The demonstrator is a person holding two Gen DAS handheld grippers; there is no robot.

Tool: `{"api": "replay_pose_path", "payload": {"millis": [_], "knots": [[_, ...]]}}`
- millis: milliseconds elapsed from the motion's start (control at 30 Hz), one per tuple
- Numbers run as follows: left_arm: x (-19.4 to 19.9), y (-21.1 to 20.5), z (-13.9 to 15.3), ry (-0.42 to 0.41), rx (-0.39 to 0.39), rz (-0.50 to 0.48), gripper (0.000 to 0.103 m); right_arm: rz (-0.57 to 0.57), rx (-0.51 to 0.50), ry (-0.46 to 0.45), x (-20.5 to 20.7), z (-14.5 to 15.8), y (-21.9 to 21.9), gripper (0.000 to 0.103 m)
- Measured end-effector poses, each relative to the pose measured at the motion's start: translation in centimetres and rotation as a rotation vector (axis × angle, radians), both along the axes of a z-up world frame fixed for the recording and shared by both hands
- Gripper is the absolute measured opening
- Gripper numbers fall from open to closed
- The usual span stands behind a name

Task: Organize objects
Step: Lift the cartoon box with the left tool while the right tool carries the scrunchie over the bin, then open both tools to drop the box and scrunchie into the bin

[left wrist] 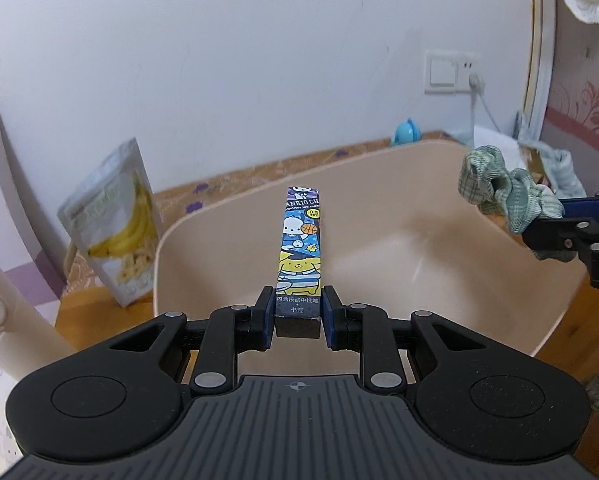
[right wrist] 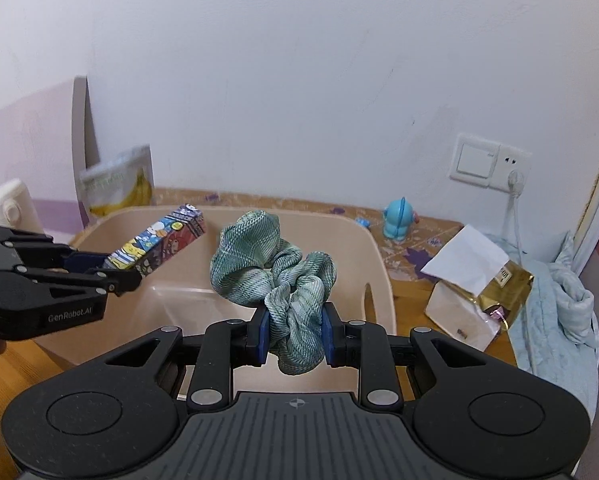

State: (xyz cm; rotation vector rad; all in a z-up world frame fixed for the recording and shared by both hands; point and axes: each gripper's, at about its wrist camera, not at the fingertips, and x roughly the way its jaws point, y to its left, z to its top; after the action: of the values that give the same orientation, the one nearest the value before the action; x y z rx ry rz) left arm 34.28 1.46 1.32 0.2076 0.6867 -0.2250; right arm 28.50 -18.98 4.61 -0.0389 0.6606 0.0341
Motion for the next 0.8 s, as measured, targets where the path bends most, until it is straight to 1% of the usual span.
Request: {"api": "replay_pose_path", "payload": {"millis": [67, 200, 300, 400, 467, 533, 567, 600, 633, 667, 700, 800], "knots": [[0.3, -0.1, -0.6, 0.024, 0.01, 0.003, 0.024, -0.003, -0.016, 0.018, 0.6, -0.7, 0.0, 0.025], [0.7, -0.3, -1.3, 0.061, 0.034, 0.005, 0.025, -0.011, -0.001, 0.057, 1.3, -1.9, -0.4, 0.025], [0.8, -0.3, -1.6, 0.079, 0.038, 0.012, 0.025, -0.006, 0.02, 0.081, 1.5, -2.3, -0.7, 0.027], [0.8, -0.3, -1.8, 0.094, 0.041, 0.022, 0.025, -0.005, 0.014, 0.089, 1.5, -2.7, -0.8, 0.03], [0.7, -0.4, -1.8, 0.097, 0.047, 0.026, 0.025, -0.003, 0.019, 0.095, 1.5, -2.8, -0.9, 0.035], [0.6, -0.5, -1.7, 0.1, 0.06, 0.032, 0.028, -0.002, 0.024, 0.093, 1.3, -2.8, -0.9, 0.048], [0.5, -0.6, -1.5, 0.1, 0.066, 0.036, 0.035, -0.002, 0.025, 0.089, 1.2, -2.7, -0.9, 0.049], [0.3, -0.7, -1.3, 0.091, 0.067, 0.036, 0.046, -0.001, 0.025, 0.087, 1.1, -2.6, -0.9, 0.05], [0.1, -0.7, -1.1, 0.078, 0.062, 0.036, 0.053, 0.0, 0.023, 0.086, 1.0, -2.5, -0.9, 0.05], [-0.1, -0.7, -0.8, 0.069, 0.053, 0.037, 0.067, 0.001, 0.023, 0.085, 0.8, -2.4, -0.9, 0.051], [-0.4, -0.7, -0.6, 0.059, 0.043, 0.043, 0.074, 0.003, 0.024, 0.084, 0.7, -2.3, -0.9, 0.054], [-1.2, -0.7, 0.4, 0.029, 0.038, 0.061, 0.081, 0.01, 0.024, 0.07, 0.1, -1.7, -0.8, 0.065]]}}
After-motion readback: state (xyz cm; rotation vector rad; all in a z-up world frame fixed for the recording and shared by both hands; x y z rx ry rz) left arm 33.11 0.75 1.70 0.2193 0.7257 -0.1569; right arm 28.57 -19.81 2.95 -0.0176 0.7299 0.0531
